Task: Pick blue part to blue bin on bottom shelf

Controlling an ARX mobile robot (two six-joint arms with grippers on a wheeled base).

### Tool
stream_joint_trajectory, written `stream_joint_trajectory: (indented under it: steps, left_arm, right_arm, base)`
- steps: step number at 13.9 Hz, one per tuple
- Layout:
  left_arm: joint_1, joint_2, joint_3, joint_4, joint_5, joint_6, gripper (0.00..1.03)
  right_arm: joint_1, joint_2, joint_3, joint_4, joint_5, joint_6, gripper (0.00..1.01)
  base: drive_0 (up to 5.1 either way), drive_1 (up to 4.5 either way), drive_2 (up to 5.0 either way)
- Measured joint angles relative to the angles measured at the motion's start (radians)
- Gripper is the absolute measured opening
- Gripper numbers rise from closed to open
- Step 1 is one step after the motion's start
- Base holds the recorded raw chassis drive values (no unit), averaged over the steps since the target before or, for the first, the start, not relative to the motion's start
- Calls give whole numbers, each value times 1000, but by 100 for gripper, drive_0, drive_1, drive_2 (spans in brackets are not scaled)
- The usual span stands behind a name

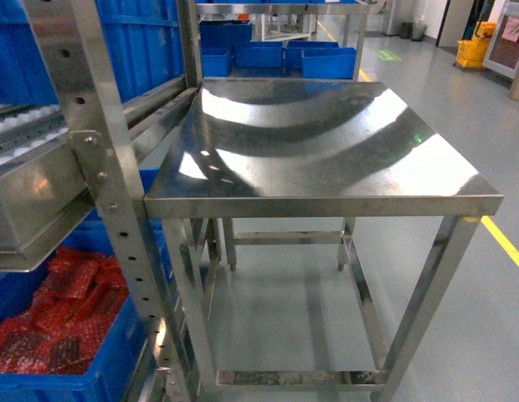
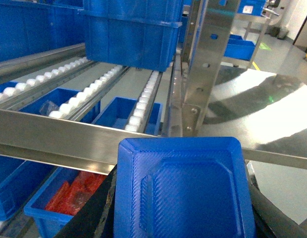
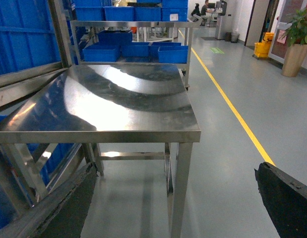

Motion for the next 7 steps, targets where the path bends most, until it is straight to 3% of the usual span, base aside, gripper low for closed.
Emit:
stream_joint_trajectory:
  steps: [7]
  left_arm:
    - [0, 0, 0, 3, 0, 0, 43]
  right_arm:
    - [0, 0, 0, 5, 0, 0, 98]
  base:
    - [-503, 237, 237]
